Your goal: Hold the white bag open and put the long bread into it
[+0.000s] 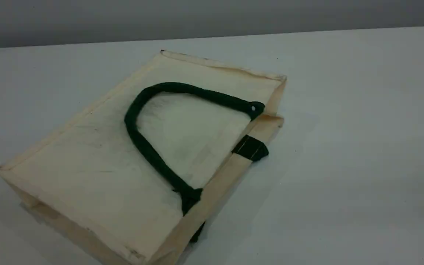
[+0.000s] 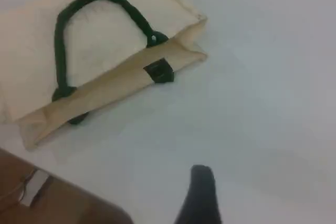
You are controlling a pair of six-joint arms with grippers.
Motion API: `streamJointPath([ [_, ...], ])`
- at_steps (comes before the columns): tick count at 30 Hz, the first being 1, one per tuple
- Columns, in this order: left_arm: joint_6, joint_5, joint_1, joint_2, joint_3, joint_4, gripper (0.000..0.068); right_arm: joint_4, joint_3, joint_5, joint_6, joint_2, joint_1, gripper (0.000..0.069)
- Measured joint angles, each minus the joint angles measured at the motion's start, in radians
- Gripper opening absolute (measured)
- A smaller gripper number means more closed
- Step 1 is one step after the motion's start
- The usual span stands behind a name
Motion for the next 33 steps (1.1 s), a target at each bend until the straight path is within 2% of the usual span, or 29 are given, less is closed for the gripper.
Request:
streamJointPath([
  [4, -0.006, -0.007, 0.0, -0.041, 0.111, 0.061, 0.0538, 0.0, 0.0, 0.0, 0.0, 0.0, 0.0, 0.0545],
  [7, -0.031, -0.051, 0.0, -0.08, 0.178, 0.118, 0.0538, 0.001, 0.0, 0.0, 0.0, 0.0, 0.0, 0.0545],
  [12, -0.112, -0.139, 0.0, -0.145, 0.196, 0.201, 0.0538, 0.001, 0.0, 0.0, 0.0, 0.0, 0.0, 0.0545],
  [21, -0.118, -0.143, 0.0, -0.175, 0.219, 0.221, 0.0538, 0.009, 0.0, 0.0, 0.0, -0.003, -0.006, 0.0545],
  [24, -0.118, -0.143, 0.0, -0.175, 0.219, 0.221, 0.0538, 0.024, 0.0, 0.0, 0.0, -0.003, -0.072, 0.0545],
  [33, -0.118, -0.143, 0.0, -0.175, 0.217, 0.221, 0.0538, 0.031, 0.0, 0.0, 0.0, -0.003, -0.399, 0.0545],
])
